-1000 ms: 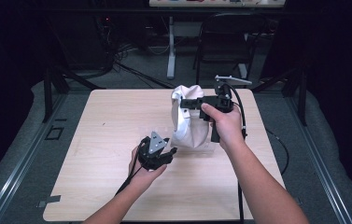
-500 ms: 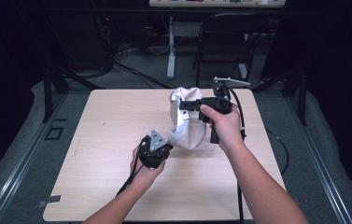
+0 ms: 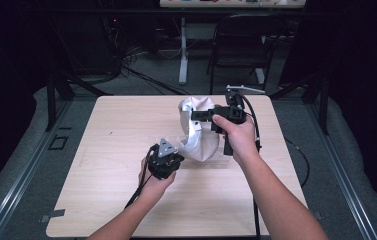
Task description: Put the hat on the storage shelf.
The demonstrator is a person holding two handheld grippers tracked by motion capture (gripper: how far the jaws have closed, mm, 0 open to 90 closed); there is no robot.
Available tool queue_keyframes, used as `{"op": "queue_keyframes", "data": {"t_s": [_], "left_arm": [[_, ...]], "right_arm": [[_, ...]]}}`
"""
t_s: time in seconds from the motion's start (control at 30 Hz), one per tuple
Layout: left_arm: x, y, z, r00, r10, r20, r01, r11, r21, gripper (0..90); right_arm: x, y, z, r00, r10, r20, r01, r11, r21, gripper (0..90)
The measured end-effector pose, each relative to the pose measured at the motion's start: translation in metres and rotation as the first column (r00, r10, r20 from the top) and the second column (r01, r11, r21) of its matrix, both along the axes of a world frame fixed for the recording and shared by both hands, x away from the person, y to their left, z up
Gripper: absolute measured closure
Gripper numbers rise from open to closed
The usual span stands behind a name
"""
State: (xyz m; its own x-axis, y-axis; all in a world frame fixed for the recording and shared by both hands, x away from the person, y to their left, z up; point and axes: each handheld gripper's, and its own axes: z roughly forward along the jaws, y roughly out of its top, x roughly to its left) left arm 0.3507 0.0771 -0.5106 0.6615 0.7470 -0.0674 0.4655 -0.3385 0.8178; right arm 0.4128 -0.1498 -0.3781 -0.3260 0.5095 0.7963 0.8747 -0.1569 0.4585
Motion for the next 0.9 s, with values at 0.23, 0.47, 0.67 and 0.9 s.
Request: {"op": "queue_keyframes", "data": {"t_s": [0.23, 0.47, 0.67, 0.9], "left_arm": [[0.001, 0.004, -0.011, 0.9990, 0.013, -0.043, -0.012, 0.9999, 0.009, 85.6], [-0.001, 0.002, -0.012, 0.9999, 0.011, -0.012, -0.010, 0.9998, 0.020, 83.7], [-0.003, 0.003, -0.011, 0.9998, 0.015, -0.011, -0.015, 0.9999, 0.005, 68.7], [-0.017, 0.015, -0.009, 0.9996, -0.027, 0.003, 0.027, 0.9993, -0.026, 52.6]], "right_arm": [[0.004, 0.002, -0.015, 0.9995, -0.001, -0.030, 0.000, 0.9998, -0.019, 82.3], [0.004, 0.004, -0.015, 0.9996, -0.001, -0.027, 0.001, 0.9998, -0.019, 82.3], [0.003, 0.002, -0.015, 0.9999, -0.008, -0.015, 0.007, 0.9997, -0.025, 82.2], [0.000, -0.003, -0.012, 0.9996, -0.025, 0.010, 0.026, 0.9980, -0.058, 82.1]]}}
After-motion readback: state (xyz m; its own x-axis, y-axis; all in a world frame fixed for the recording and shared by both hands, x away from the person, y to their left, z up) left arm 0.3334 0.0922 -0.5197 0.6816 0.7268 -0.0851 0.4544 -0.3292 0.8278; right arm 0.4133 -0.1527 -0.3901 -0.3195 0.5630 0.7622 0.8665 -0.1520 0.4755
